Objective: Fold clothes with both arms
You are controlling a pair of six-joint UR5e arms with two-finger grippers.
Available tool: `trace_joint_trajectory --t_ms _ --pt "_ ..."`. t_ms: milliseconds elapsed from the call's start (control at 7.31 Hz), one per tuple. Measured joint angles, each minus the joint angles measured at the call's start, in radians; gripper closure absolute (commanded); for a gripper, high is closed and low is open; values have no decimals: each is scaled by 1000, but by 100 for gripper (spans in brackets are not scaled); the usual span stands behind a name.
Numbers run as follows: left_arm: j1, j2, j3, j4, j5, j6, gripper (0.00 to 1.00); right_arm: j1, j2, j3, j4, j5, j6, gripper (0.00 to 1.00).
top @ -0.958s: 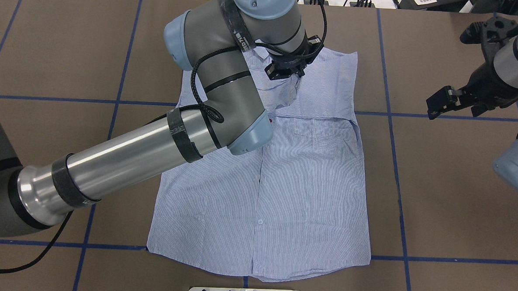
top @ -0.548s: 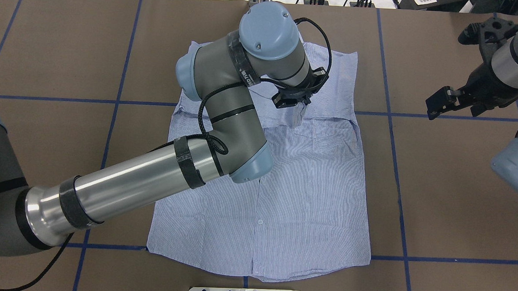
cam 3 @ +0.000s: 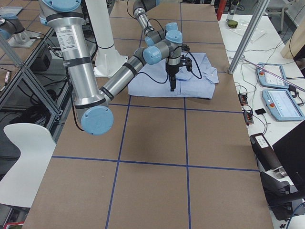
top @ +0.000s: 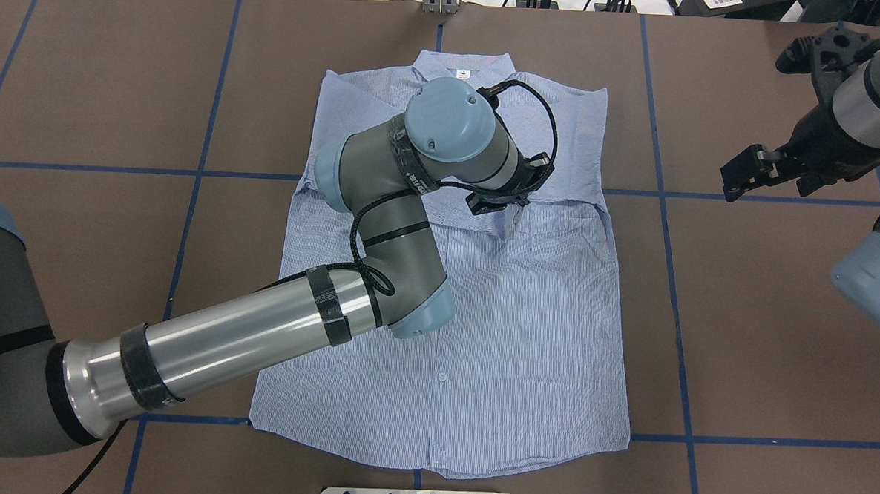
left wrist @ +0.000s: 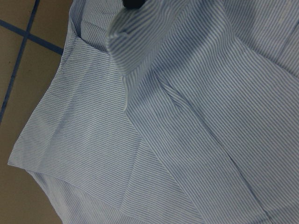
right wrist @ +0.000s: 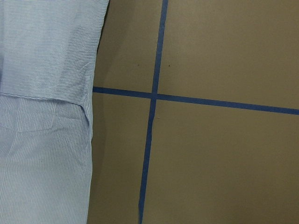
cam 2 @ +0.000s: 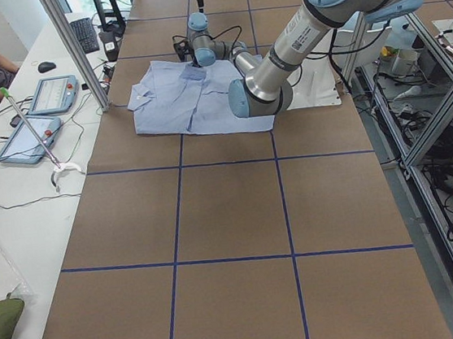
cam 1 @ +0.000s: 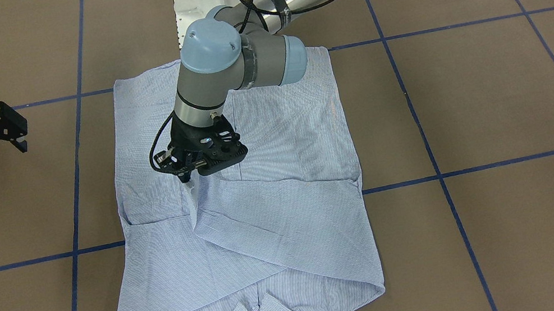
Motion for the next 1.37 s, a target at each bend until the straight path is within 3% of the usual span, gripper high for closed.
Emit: trace_joint_trajectory --t_ms 274,411,821,1095,1369 --pt "3 25 -32 -57 1 64 0 0 1 0 3 4 4 0" --pt "2 73 -107 -54 0 84 0 -1 -3 -2 17 9 7 0" --pt "-20 326 -465 91 -4 202 0 -48 -34 1 109 43 75 0" --pt "-42 436 -649 208 -4 276 0 -171 -163 -5 395 -13 255 0" --pt "-58 475 -763 312 -4 320 0 -281 -280 -49 666 -61 385 0"
